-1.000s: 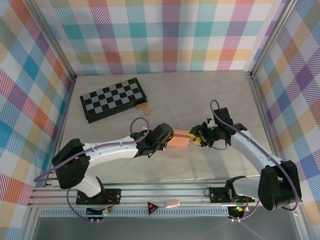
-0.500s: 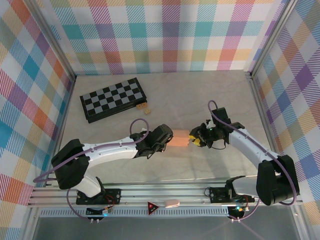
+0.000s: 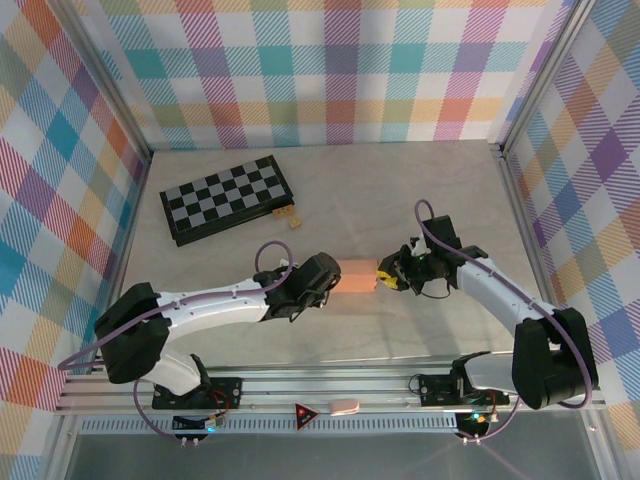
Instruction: Fold the paper box
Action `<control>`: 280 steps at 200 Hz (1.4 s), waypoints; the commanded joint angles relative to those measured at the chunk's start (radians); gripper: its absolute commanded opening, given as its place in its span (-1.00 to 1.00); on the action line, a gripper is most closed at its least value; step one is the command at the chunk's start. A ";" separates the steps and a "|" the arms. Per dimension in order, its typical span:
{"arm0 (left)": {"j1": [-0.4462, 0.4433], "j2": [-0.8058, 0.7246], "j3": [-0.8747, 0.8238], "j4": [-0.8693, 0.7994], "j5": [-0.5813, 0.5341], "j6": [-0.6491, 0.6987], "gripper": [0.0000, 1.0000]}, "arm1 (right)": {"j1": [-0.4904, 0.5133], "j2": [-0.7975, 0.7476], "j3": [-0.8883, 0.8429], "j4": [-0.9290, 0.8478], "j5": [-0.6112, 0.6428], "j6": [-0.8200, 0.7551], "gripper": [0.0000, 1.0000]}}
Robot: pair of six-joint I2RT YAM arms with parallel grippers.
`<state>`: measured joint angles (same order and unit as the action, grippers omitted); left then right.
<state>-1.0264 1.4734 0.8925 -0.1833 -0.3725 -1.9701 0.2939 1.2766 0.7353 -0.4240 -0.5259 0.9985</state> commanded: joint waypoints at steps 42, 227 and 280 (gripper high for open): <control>0.024 -0.109 0.017 -0.063 0.005 -0.300 0.05 | 0.124 -0.208 0.107 -0.309 0.381 0.401 0.07; 0.485 -0.657 0.011 -0.219 0.873 1.648 0.18 | 0.429 0.376 0.540 -0.435 0.563 1.077 0.54; 0.485 -0.749 -0.006 -0.310 0.870 1.647 0.17 | 0.464 0.345 0.557 -0.440 0.661 1.027 0.44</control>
<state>-0.5529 0.7452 0.8719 -0.4633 0.4633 -0.3592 0.7280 1.6413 1.2659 -0.7948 0.0654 2.0491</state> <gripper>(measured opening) 0.587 0.731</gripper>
